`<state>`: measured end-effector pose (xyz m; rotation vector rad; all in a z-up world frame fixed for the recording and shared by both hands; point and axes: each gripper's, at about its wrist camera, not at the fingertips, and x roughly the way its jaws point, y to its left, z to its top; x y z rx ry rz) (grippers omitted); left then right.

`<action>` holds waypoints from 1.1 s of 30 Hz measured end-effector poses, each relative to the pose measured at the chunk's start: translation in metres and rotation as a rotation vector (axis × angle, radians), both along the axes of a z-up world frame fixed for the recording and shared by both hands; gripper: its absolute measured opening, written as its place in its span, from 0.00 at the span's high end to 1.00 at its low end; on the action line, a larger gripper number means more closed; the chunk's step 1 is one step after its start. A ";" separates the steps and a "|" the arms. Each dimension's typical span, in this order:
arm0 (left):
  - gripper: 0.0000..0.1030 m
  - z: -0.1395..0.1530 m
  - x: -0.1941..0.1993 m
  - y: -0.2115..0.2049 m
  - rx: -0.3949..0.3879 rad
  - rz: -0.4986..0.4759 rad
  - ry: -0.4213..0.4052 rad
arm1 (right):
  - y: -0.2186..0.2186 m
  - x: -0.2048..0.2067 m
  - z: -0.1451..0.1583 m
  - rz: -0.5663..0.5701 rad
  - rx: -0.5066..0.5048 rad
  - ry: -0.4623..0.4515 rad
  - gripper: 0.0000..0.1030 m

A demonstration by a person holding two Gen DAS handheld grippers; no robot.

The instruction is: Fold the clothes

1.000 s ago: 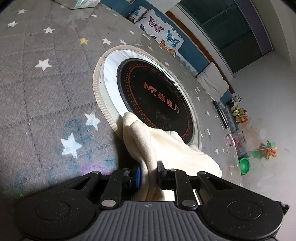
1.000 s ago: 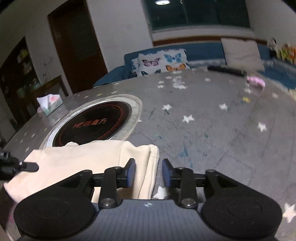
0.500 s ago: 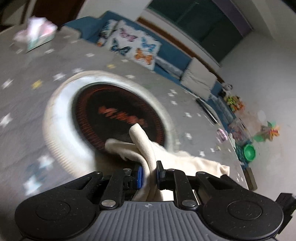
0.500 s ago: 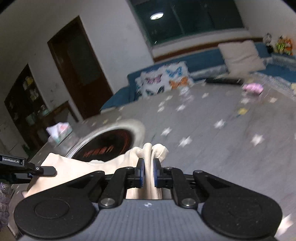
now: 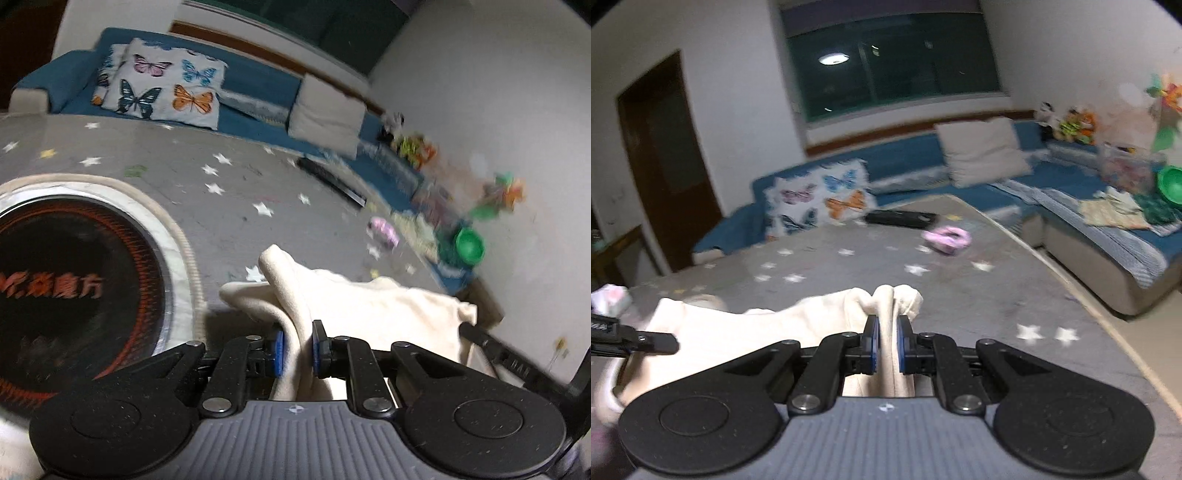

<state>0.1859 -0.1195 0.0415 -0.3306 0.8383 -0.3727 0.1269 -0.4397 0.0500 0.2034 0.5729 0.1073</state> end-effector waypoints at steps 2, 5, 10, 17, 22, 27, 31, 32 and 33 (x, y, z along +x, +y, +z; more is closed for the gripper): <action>0.80 -0.008 0.006 -0.011 0.072 -0.006 0.013 | -0.010 0.009 -0.010 -0.036 -0.021 0.031 0.91; 0.69 -0.008 0.004 -0.016 0.183 0.011 -0.024 | -0.015 0.011 -0.018 -0.068 -0.054 0.046 0.89; 0.68 0.003 0.007 -0.024 0.246 -0.009 -0.096 | -0.003 0.014 -0.009 0.022 -0.039 0.013 0.88; 0.69 -0.009 0.029 -0.062 0.255 -0.119 -0.089 | 0.031 0.041 -0.016 0.126 -0.034 0.042 0.88; 0.69 -0.026 0.048 -0.081 0.279 -0.164 -0.061 | 0.044 0.056 -0.033 0.144 -0.068 0.085 0.87; 0.68 -0.033 0.054 -0.083 0.278 -0.162 -0.062 | 0.045 0.061 -0.041 0.132 -0.068 0.094 0.86; 0.64 -0.029 0.048 -0.080 0.275 -0.152 -0.065 | 0.045 0.050 -0.032 0.141 -0.076 0.083 0.75; 0.61 -0.028 0.045 -0.079 0.277 -0.149 -0.068 | 0.046 0.045 -0.029 0.146 -0.080 0.076 0.71; 0.57 -0.026 0.042 -0.078 0.278 -0.146 -0.072 | 0.046 0.039 -0.026 0.151 -0.084 0.071 0.67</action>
